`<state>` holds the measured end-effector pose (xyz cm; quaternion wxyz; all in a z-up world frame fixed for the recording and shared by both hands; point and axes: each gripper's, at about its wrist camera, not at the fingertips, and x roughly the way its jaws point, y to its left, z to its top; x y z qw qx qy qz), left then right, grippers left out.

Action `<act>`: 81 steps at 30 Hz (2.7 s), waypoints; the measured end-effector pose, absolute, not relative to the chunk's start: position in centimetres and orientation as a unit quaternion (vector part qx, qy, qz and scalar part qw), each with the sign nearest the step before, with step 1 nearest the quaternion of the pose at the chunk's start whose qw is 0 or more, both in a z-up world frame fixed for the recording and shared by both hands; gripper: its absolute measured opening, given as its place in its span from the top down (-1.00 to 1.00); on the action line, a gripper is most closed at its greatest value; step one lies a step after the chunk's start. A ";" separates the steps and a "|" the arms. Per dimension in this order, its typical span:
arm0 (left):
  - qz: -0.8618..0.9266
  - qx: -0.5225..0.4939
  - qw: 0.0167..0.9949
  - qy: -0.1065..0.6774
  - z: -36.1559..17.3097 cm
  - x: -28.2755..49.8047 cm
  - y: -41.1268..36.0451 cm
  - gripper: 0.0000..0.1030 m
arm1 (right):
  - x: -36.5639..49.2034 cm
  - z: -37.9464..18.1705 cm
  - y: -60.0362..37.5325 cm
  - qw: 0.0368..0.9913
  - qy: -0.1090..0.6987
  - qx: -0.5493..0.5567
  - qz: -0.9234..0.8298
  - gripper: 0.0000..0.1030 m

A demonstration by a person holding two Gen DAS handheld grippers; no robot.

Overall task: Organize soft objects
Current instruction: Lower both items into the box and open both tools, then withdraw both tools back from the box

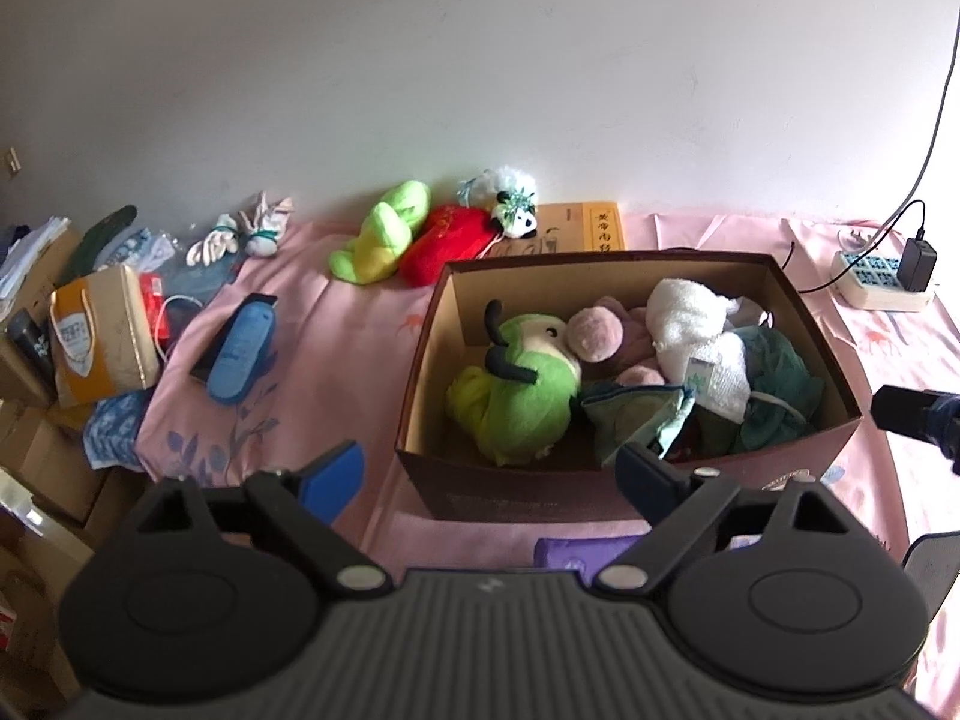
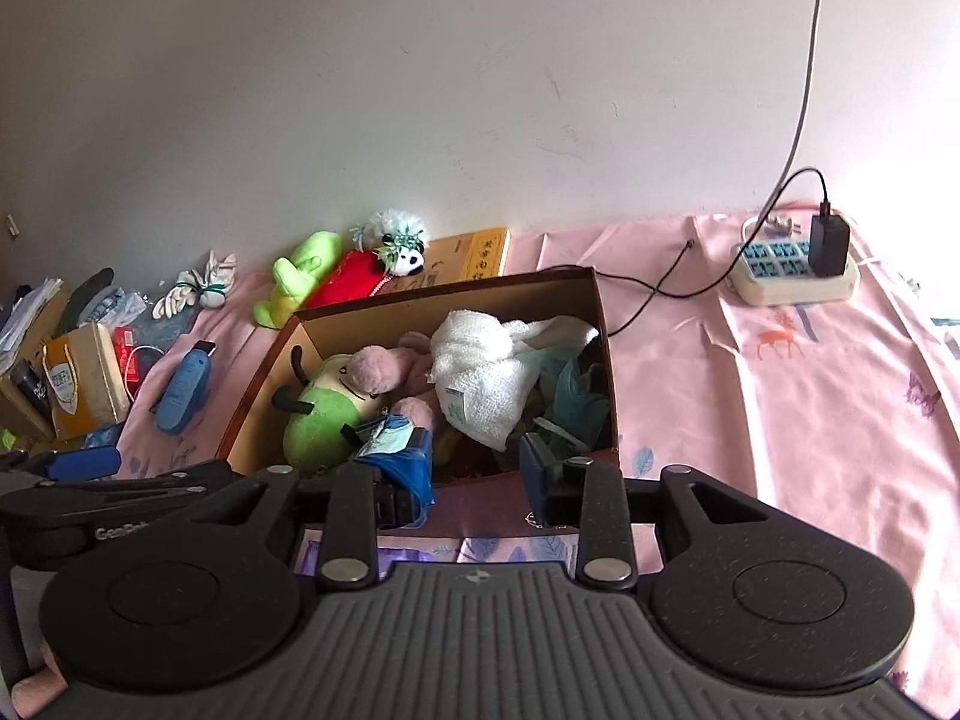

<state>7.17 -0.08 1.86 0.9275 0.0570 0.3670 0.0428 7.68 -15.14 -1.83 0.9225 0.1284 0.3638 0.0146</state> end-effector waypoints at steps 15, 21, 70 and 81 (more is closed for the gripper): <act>0.042 0.047 0.918 0.392 1.3 6.5 0.1 -0.92 | 6.0 -2.0 -14.3 0.915 0.390 0.105 -0.004 0.69; 0.037 0.034 0.914 0.402 0.8 6.8 0.6 -0.92 | 5.9 -2.1 -13.9 0.912 0.397 0.104 -0.019 0.69; 0.104 0.194 0.942 0.253 8.1 13.2 12.8 -0.94 | 12.5 -1.7 -12.6 0.900 0.414 0.093 -0.100 0.64; -0.023 0.063 0.943 0.326 5.5 12.3 6.3 -0.94 | 12.7 -0.9 -13.6 0.902 0.408 0.088 -0.108 0.63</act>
